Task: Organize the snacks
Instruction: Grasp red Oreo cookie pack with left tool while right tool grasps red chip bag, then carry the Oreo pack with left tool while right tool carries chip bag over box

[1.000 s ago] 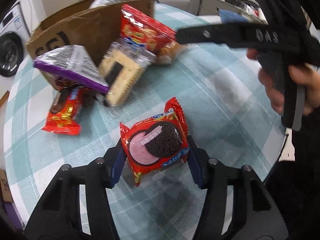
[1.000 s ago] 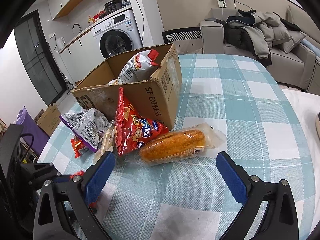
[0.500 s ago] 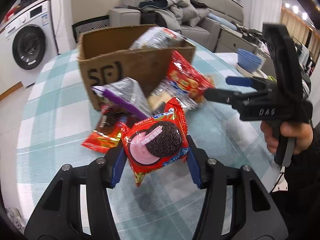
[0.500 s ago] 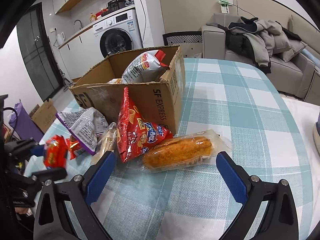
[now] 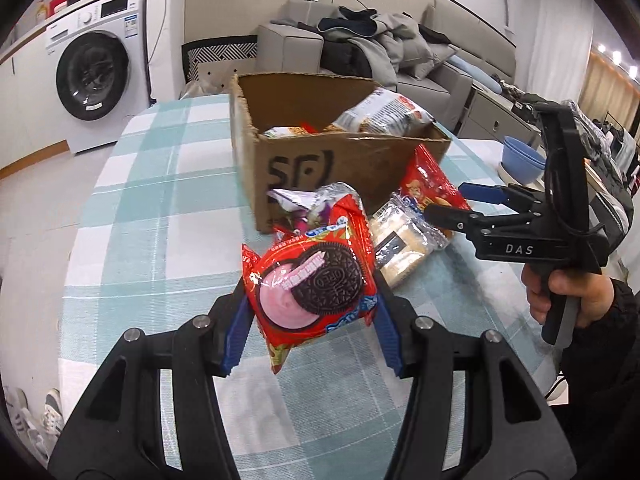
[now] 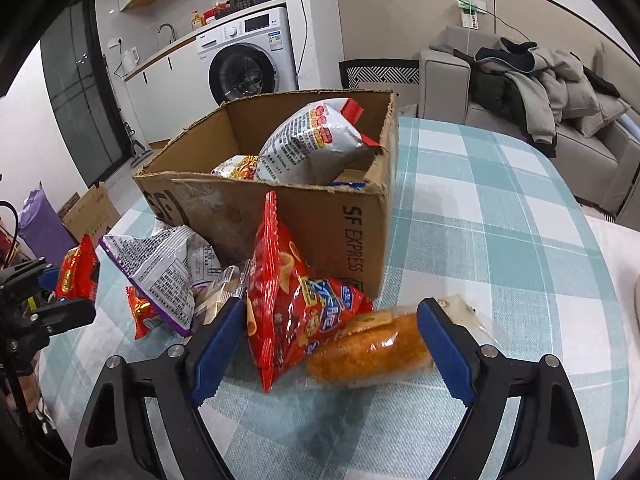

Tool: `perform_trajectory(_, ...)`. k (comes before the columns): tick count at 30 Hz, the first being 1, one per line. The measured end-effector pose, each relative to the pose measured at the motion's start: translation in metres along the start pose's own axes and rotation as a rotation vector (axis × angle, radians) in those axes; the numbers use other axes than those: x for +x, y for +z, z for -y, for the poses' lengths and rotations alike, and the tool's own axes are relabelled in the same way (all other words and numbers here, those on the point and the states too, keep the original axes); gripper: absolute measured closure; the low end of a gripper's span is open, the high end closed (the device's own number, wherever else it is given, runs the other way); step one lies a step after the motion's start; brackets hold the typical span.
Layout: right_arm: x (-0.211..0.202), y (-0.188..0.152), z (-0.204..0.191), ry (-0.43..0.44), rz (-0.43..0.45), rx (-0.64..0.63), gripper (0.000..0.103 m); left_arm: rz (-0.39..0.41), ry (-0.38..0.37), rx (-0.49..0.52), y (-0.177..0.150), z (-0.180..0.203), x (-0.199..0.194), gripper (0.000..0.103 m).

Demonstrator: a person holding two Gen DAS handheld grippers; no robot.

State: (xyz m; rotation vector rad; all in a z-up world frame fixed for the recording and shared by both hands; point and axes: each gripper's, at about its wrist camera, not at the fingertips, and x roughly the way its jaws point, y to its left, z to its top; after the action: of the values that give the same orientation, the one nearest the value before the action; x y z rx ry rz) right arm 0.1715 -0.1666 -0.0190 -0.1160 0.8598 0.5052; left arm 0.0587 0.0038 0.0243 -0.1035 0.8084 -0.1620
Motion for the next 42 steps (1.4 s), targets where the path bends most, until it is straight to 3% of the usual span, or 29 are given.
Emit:
perform_trajectory(14,0.005,0.009,-0.011,-0.071,0.013,-0.081,0.018,-0.008,0.007,-0.059,-0.002,-0.018,0.005,0.052)
perform_trajectory(19,0.012,0.009,-0.014,-0.019,-0.008,-0.103,0.031,-0.009,0.009,-0.076,-0.002,-0.021,0.007,0.052)
perform_trajectory(24,0.021,0.007,-0.020,-0.011,-0.032,-0.118,0.036,-0.010,0.015,-0.088,-0.002,-0.022,0.008,0.052)
perform_trajectory(29,0.022,0.006,-0.023,0.023,-0.026,-0.100,0.058,-0.015,0.019,-0.105,-0.002,-0.026,0.011,0.052)
perform_trajectory(42,-0.022,0.004,-0.033,0.077,0.078,-0.124,0.061,0.014,0.025,-0.123,0.000,-0.027,0.005,0.052)
